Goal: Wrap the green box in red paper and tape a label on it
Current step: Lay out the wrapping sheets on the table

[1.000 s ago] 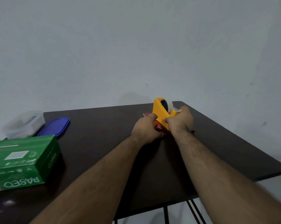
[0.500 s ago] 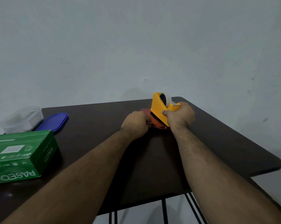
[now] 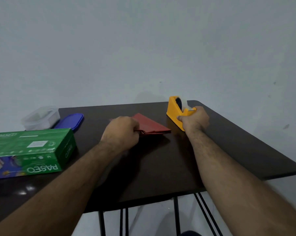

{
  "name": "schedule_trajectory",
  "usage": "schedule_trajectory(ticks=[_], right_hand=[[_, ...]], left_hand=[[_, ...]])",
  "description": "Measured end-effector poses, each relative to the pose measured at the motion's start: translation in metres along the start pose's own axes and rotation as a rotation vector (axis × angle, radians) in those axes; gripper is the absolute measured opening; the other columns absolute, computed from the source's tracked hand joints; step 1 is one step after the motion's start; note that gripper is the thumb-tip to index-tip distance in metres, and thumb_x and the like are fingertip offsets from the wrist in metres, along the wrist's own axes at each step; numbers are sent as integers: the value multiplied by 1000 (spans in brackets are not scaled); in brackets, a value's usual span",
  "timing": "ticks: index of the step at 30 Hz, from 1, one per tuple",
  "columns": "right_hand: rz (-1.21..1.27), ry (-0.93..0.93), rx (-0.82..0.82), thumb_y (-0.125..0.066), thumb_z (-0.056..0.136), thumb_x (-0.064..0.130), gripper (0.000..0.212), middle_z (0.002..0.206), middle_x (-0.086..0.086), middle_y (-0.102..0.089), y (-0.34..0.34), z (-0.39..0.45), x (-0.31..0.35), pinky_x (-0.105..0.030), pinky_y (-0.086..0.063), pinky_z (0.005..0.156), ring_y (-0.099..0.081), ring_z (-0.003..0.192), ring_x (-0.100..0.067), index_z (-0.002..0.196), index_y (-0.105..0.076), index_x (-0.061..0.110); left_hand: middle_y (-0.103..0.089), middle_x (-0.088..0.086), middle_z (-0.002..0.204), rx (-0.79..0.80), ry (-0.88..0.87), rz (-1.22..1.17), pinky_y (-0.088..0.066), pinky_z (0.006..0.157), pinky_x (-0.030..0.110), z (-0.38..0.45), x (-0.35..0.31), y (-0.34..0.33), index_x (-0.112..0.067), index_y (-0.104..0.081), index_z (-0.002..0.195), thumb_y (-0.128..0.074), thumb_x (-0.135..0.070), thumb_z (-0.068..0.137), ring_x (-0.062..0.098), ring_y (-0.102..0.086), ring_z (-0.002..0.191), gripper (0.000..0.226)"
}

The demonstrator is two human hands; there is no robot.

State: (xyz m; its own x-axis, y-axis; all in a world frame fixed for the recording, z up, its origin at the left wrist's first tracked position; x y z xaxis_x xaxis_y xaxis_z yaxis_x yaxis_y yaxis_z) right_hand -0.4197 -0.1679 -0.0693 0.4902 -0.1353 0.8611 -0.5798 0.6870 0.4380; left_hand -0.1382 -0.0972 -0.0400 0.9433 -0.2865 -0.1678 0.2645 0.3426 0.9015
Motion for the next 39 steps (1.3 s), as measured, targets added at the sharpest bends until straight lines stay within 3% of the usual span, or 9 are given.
schedule_trajectory(ticks=[4, 6, 9, 13, 16, 20, 24, 33, 39], right_hand=[[-46, 190, -34, -96, 72, 27, 101, 154, -14, -52, -3, -18, 17, -44, -39, 119, -46, 145, -34, 154, -42, 6], [-102, 466, -89, -88, 79, 30, 85, 152, -14, -53, -11, -40, 39, -50, -26, 126, -44, 146, -34, 150, -46, 4], [75, 841, 46, -65, 99, 45, 51, 131, -7, -69, -28, -80, 68, -49, -41, 116, -58, 128, -26, 134, -65, 8], [76, 1078, 362, -61, 92, 72, 60, 117, 8, -74, -51, -117, 86, -30, -49, 93, -64, 108, -12, 122, -73, 21], [18, 1204, 338, -71, 89, 47, 32, 99, 9, -75, -60, -127, 89, -34, -50, 79, -64, 90, -15, 111, -77, 25], [169, 1056, 325, -68, 93, 22, 19, 97, 5, -77, -58, -115, 82, -33, -55, 79, -70, 92, -17, 108, -79, 20], [405, 779, 313, -60, 104, 22, 18, 92, 12, -74, -50, -104, 77, -21, -54, 74, -69, 88, -4, 110, -77, 20], [813, 235, 229, -48, 107, 32, 32, 83, -4, -60, -56, -73, 56, -34, -46, 72, -54, 78, -15, 94, -64, 7], [536, 126, 56, -53, 93, 8, 43, 128, -13, -67, -53, -50, 36, -44, -53, 105, -63, 116, -26, 135, -60, 10]], left_hand=[[-74, -7, 92, -95, -7, -54, -60, 83, 37, -9, 5, 8, -24, -79, 98, -66, -22, 92, 16, -68, 86, 14], [-73, -8, 98, -147, 9, -109, -59, 86, 35, -13, 11, 8, -24, -79, 103, -69, -21, 94, 13, -68, 89, 14], [-74, -11, 97, -189, 73, -195, -57, 84, 29, -15, 27, 8, -26, -80, 103, -75, -16, 91, 9, -68, 87, 17], [-74, -10, 93, -242, 89, -240, -54, 78, 23, -13, 37, 14, -26, -81, 103, -79, -15, 84, 9, -68, 85, 23], [-77, -9, 107, -273, 21, -304, -53, 85, 17, -14, 32, 16, -25, -79, 115, -77, -9, 85, 9, -71, 96, 34], [-68, -11, 134, -369, 3, -450, -50, 107, 23, -16, 32, 16, -29, -58, 148, -61, 3, 85, 7, -65, 119, 71], [-60, -12, 143, -380, 106, -595, -54, 106, 33, -16, 47, 5, -40, -32, 159, -69, -27, 88, 3, -62, 122, 81], [-70, -4, 132, -29, 277, -228, -51, 106, 42, -9, 67, -19, -36, -50, 143, -74, -71, 77, 24, -66, 122, 79], [-75, -10, 117, 236, 283, -72, -56, 101, 39, -8, 74, -13, -38, -77, 119, -84, -44, 83, 17, -69, 108, 37]])
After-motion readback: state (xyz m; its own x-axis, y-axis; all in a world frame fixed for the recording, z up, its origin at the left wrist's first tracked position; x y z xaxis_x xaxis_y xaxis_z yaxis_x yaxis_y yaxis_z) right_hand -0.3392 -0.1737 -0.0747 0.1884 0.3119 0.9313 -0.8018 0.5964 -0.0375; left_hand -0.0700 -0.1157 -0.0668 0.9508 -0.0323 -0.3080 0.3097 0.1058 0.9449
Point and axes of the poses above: each hand's wrist, its own z-axis towards the middle knuckle, its own y-axis out of the back of the hand, x = y × z, the point moved 7 cm from there along z, towards the middle knuckle
